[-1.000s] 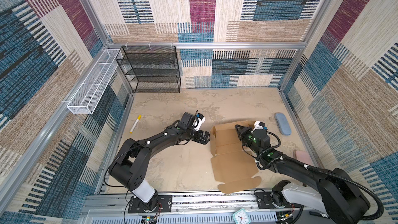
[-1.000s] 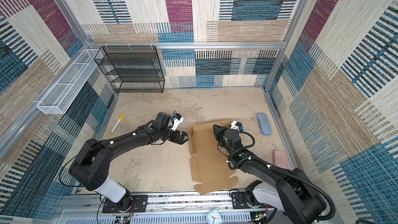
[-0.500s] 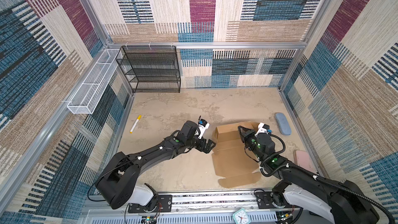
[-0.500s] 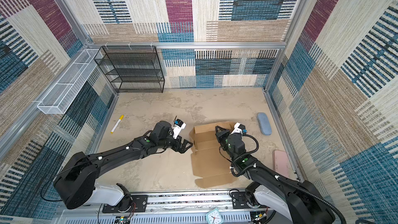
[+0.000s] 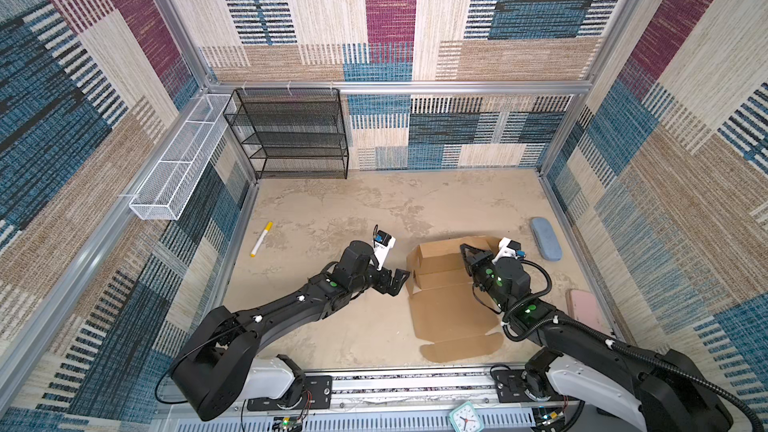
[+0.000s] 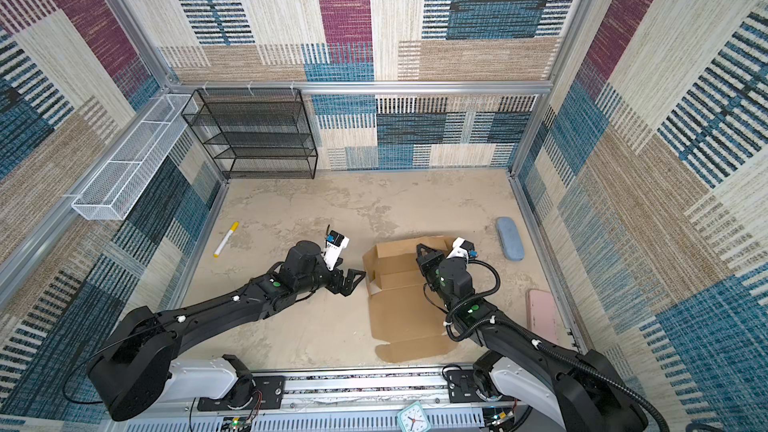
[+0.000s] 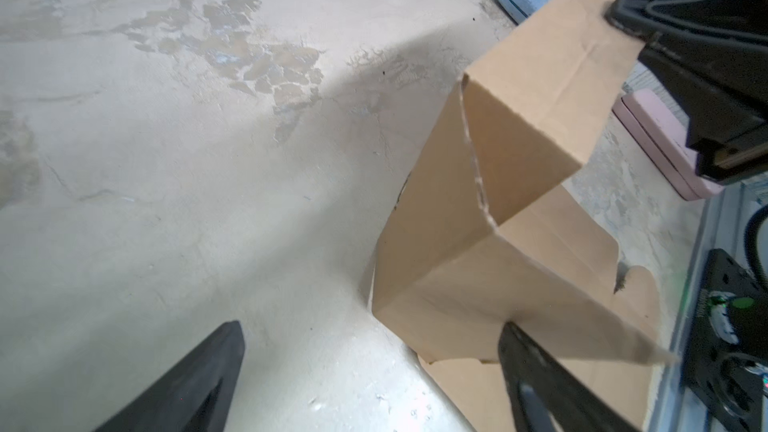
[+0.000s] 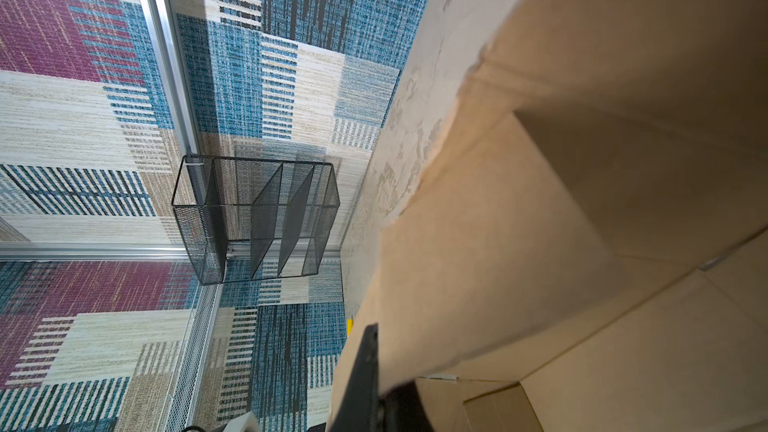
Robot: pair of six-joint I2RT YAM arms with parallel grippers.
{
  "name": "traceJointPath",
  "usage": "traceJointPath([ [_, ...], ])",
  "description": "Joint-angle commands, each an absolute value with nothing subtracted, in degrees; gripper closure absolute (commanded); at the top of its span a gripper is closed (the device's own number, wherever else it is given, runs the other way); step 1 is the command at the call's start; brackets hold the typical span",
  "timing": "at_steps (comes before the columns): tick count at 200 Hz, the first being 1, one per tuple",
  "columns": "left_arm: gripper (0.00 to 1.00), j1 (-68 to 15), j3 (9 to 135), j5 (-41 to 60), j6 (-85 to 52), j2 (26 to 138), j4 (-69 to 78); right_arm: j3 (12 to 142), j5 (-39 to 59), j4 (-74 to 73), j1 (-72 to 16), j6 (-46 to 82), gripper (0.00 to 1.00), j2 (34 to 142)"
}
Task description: Fold the paper box
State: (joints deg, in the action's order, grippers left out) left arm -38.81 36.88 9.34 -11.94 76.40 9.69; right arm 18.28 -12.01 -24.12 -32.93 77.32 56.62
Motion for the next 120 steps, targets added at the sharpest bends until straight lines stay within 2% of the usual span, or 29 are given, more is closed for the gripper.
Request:
traceJointPath([
  [1,0.05,-38.24,37.29,8.08,-9.8,77.87,12.0,18.98,-12.42,-23.62,-33.05,76.53,1.0,56.79],
  [40,0.18,-37.24,37.59,6.38,-8.44,79.11,11.51,19.25,-12.45,-23.29,-33.05,76.2,1.0,56.69],
  [74,0.17,-36.39,36.99,7.58,-8.53,79.72,14.09,19.25,-12.13,-23.47,-33.05,76.37,1.0,57.2],
  [120,0.16,-36.44,38.67,14.55,-7.82,83.55,16.99,19.25,-11.83,-23.99,-33.16,76.55,1.0,57.49],
])
